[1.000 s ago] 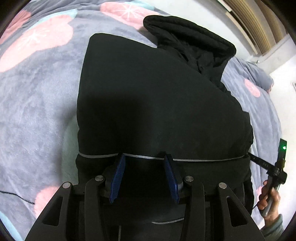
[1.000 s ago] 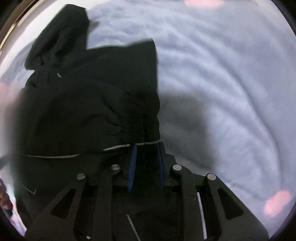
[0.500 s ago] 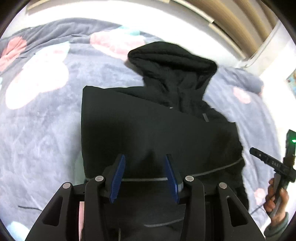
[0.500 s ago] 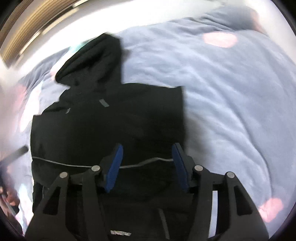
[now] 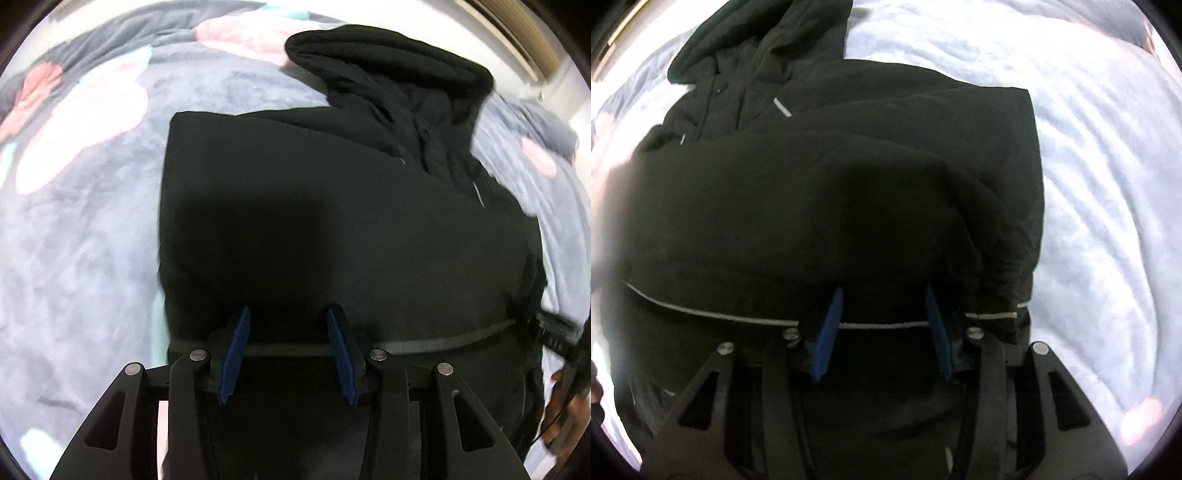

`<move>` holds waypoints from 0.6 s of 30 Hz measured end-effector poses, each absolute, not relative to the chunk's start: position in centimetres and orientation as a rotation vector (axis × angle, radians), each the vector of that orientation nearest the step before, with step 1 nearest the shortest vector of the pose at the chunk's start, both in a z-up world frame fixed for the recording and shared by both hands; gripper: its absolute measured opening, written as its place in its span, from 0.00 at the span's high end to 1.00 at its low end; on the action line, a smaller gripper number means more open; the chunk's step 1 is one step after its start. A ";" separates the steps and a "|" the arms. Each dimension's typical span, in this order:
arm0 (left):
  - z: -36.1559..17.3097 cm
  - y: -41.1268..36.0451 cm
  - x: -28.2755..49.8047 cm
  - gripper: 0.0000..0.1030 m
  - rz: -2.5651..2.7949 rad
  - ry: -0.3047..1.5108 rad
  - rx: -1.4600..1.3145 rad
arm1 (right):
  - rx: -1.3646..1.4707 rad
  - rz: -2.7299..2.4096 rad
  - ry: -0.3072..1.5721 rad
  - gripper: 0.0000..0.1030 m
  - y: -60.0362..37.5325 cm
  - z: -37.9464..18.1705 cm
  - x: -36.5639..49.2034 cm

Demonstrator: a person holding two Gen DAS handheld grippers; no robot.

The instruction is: Fold large clothes

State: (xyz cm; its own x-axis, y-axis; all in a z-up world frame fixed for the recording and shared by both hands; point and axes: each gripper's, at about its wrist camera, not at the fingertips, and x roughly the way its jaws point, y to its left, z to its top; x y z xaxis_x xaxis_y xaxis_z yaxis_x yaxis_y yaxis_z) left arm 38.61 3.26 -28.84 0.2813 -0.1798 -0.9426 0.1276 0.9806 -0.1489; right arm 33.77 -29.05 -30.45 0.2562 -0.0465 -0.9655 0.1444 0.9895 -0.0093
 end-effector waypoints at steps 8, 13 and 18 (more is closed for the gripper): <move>-21.8 4.4 27.9 0.56 -0.250 1.213 0.005 | 0.086 -0.038 1.228 0.59 -28.0 -23.2 24.7; -17.9 5.6 24.9 0.56 -0.233 1.142 -0.059 | 0.052 0.023 1.179 0.59 -26.1 -18.5 24.0; -13.5 6.2 24.0 0.56 -0.225 1.040 -0.149 | 0.100 0.067 1.111 0.58 -26.5 -13.8 24.3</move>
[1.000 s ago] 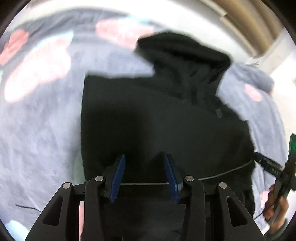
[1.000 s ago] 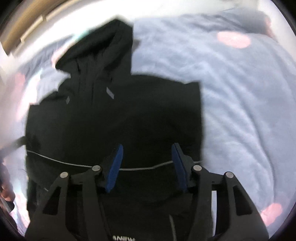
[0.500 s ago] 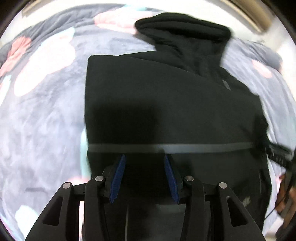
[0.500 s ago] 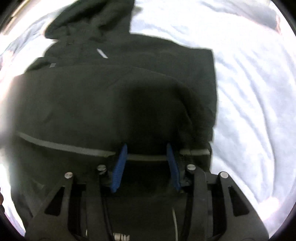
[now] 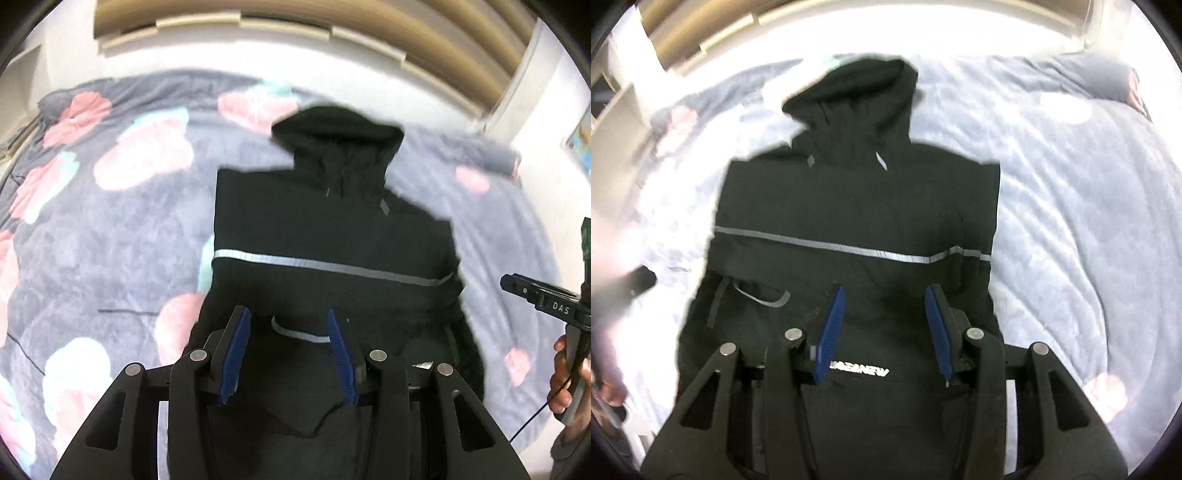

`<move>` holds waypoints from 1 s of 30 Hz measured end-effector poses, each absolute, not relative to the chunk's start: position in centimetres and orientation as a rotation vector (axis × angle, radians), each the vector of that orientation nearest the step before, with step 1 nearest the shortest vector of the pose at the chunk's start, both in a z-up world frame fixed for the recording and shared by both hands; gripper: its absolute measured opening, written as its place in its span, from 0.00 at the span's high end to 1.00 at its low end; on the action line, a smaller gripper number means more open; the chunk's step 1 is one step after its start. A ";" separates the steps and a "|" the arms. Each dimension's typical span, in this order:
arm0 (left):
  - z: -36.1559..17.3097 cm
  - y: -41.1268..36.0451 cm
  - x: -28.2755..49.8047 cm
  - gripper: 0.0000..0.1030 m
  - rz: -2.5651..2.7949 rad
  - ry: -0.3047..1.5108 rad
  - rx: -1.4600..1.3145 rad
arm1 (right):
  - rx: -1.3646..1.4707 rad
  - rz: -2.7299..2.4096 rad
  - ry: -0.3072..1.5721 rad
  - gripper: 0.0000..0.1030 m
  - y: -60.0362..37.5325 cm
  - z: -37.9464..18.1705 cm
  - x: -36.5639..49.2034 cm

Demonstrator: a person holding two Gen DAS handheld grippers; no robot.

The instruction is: Fold large clothes

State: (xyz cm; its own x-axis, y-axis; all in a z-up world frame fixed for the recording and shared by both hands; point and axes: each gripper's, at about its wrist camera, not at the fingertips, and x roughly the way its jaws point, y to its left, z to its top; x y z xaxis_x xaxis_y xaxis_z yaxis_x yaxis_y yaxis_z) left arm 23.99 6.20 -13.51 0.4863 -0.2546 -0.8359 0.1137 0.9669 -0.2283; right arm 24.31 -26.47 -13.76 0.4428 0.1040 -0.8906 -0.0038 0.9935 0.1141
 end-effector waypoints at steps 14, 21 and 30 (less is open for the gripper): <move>-10.2 4.5 40.5 0.56 -0.215 0.946 -0.102 | 0.202 0.056 0.996 0.52 -30.4 -10.6 39.0; -16.9 5.0 53.1 0.56 -0.200 0.995 -0.233 | 0.201 0.052 1.011 0.52 -30.0 -15.6 49.2; -25.9 1.1 61.5 0.56 -0.208 1.083 -0.179 | 0.166 0.006 1.037 0.52 -30.2 -21.9 57.5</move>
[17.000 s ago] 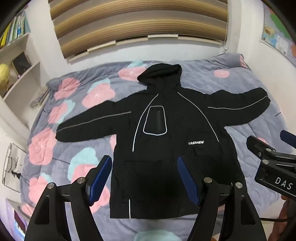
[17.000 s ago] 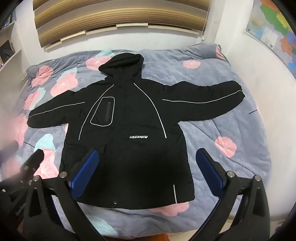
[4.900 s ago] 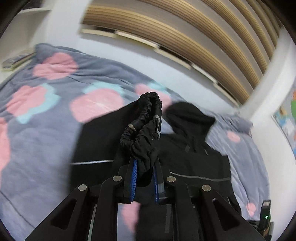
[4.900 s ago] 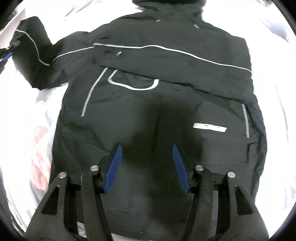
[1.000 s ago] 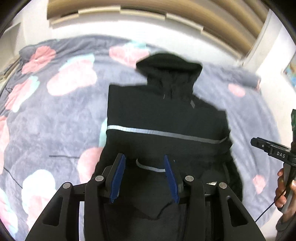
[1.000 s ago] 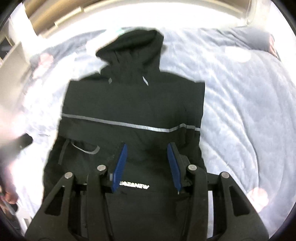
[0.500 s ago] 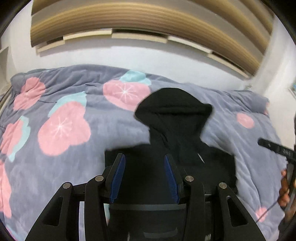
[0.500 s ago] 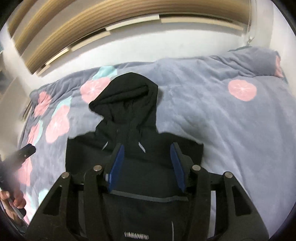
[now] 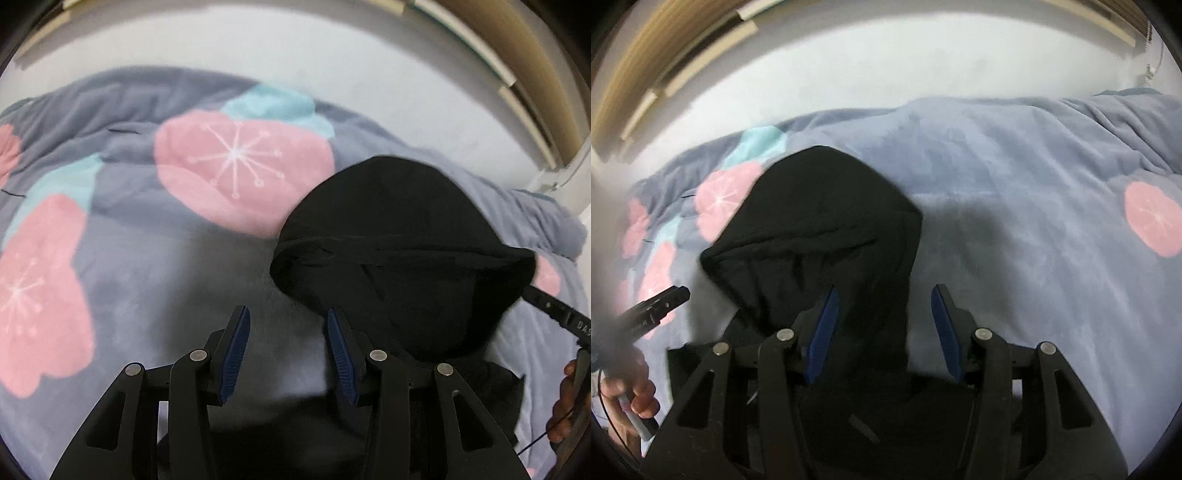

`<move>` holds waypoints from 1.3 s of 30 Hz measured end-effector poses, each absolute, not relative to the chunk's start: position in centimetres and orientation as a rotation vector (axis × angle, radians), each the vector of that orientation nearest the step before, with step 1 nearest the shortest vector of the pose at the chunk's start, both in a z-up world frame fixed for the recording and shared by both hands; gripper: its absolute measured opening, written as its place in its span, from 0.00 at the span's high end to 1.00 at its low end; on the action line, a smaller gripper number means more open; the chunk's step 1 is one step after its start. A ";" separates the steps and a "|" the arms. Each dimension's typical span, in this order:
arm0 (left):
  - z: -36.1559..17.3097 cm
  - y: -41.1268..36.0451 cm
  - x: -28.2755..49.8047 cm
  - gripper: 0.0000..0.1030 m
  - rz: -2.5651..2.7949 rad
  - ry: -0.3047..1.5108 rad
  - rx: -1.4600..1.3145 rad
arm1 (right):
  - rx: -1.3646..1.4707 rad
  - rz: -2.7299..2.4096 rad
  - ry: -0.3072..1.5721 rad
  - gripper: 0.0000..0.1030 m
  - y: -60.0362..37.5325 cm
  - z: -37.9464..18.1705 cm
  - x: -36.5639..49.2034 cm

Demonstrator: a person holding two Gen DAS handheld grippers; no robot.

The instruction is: Fold large clothes

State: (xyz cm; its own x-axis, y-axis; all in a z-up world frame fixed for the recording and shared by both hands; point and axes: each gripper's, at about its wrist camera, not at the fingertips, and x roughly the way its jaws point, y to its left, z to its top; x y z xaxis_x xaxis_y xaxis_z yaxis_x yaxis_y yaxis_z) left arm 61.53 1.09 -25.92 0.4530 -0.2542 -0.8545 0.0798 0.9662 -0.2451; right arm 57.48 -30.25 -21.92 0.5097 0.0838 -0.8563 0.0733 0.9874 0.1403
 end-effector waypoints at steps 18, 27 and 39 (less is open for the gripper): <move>-34.5 3.9 63.3 0.82 -0.241 1.242 -0.469 | 0.153 0.090 1.173 0.96 -33.3 -30.8 57.5; -29.9 4.2 58.4 0.78 -0.332 1.154 -0.279 | 0.196 0.113 1.167 0.62 -35.4 -27.8 55.3; -21.4 -0.2 59.4 0.60 -0.442 0.903 -0.259 | 0.094 0.152 0.935 0.45 -31.3 -19.0 57.3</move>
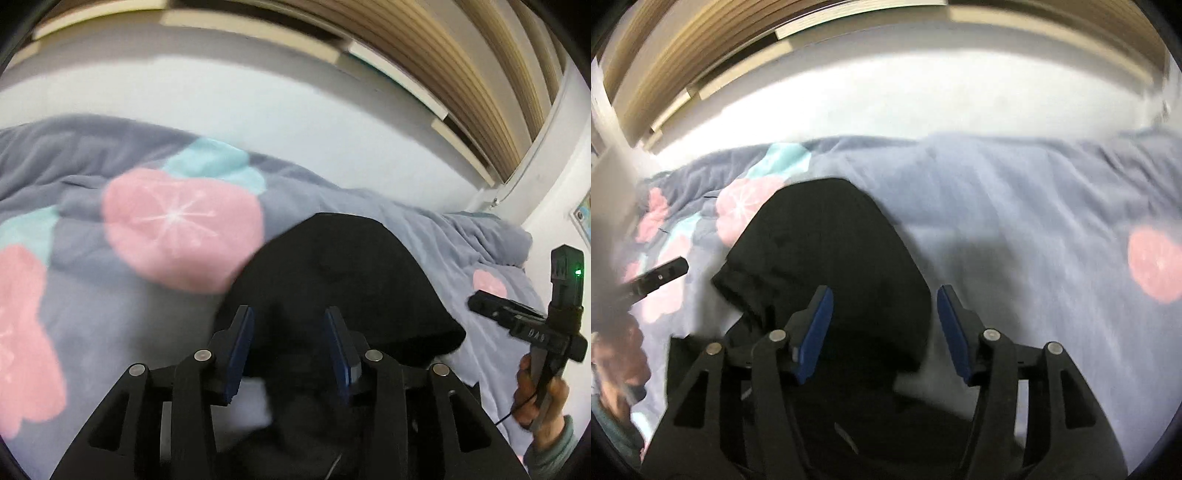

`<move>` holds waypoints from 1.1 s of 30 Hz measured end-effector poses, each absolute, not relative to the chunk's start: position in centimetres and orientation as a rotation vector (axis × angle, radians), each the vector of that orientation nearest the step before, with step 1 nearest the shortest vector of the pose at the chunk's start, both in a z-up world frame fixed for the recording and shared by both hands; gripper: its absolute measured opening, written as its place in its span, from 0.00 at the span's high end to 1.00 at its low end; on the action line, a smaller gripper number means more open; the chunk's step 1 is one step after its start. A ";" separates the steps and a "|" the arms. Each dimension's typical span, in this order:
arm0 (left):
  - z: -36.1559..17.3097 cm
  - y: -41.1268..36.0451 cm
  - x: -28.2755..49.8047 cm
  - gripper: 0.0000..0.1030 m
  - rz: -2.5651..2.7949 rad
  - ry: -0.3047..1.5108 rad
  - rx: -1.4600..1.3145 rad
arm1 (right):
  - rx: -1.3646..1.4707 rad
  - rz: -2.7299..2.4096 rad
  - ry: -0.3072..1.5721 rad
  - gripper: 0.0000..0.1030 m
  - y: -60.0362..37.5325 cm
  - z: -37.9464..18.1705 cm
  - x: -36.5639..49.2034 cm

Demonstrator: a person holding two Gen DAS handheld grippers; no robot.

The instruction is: Fold large clothes

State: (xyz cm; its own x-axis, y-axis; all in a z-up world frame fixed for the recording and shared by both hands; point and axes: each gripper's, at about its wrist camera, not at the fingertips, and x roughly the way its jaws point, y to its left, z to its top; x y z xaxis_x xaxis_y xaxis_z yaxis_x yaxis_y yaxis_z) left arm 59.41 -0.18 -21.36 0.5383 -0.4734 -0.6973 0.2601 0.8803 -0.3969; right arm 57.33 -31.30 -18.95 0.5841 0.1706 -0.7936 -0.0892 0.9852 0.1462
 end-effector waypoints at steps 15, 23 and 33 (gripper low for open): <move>-30.7 -3.2 60.9 0.60 -0.472 1.121 -0.212 | 0.024 0.139 1.202 0.40 -31.2 -30.5 58.6; -24.8 -3.5 57.5 0.57 -0.596 0.992 -0.149 | 0.097 0.236 1.035 0.38 -32.7 -23.9 55.7; -31.4 -3.3 60.3 0.58 -0.495 1.157 -0.218 | 0.096 0.169 1.194 0.40 -33.1 -29.4 58.4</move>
State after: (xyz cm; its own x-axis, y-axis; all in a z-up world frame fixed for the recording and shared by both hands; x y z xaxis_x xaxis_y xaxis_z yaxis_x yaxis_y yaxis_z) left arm 60.33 -3.32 -31.39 0.3097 -0.4808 -0.8203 0.2613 0.8725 -0.4128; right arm 58.40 -33.11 -29.37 0.3578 0.1808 -0.9161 -0.0800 0.9834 0.1628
